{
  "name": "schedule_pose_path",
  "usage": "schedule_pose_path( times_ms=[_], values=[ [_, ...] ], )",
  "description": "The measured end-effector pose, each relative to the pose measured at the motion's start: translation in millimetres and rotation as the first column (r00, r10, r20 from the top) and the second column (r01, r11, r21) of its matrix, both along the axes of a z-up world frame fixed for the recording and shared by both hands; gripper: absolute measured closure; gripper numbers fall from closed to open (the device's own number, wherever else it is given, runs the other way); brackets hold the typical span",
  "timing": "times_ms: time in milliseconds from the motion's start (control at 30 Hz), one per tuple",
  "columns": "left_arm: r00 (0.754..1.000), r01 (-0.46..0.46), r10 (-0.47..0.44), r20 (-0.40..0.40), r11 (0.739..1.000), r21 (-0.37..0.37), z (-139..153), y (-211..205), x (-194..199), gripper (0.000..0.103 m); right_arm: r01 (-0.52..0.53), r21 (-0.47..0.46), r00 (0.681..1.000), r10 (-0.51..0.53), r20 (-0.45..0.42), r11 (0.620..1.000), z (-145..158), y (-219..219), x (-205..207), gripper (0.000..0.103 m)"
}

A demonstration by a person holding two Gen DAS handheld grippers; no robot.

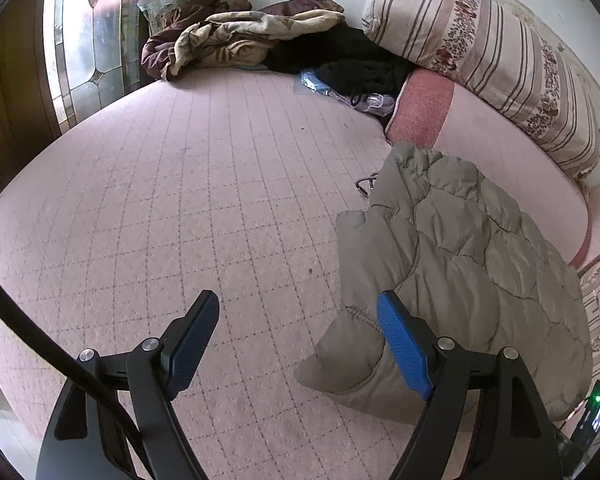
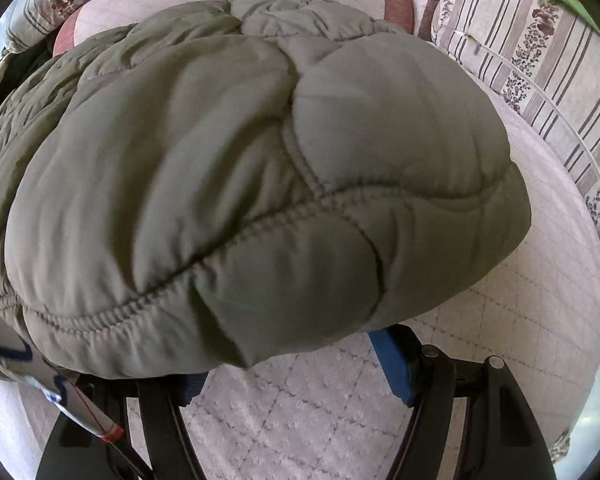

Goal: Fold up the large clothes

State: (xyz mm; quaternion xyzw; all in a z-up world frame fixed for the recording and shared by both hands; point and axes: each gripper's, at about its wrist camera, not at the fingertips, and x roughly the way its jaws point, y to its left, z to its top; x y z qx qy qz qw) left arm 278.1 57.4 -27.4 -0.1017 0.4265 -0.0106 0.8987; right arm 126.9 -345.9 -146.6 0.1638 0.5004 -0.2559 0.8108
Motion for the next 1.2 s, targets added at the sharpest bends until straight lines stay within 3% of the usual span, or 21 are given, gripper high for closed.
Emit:
schedule_pose_path(
  times_ms=[233, 533, 700, 933, 1200],
  values=[
    [0.999, 0.013, -0.013, 0.031, 1.000, 0.011, 4.3, -3.3, -4.9, 0.023, 0.005, -0.001, 1.000, -0.005, -0.013, 1.000, -0.8, -3.5, -6.3, 0.028],
    [0.999, 0.027, -0.026, 0.041, 1.000, -0.003, 6.5, -3.5, -9.1, 0.023, 0.001, -0.048, 1.000, -0.002, -0.022, 0.999, 12.4, 4.0, -61.8, 0.027],
    [0.999, 0.024, -0.024, 0.038, 1.000, -0.003, 6.0, -3.3, -10.0, 0.023, 0.027, -0.073, 1.000, -0.026, 0.005, 0.997, 29.5, 2.8, -81.9, 0.026],
    [0.999, 0.028, -0.028, 0.018, 1.000, -0.002, 2.9, -3.8, -7.0, 0.023, 0.089, -0.084, 0.994, -0.083, 0.066, 0.992, 49.5, -31.6, -86.3, 0.026],
    [0.995, 0.092, -0.093, -0.046, 0.996, -0.010, -8.6, -11.9, 11.2, 0.023, 0.156, -0.057, 0.975, -0.145, 0.166, 0.986, 74.5, -59.7, -84.1, 0.022]
  ],
)
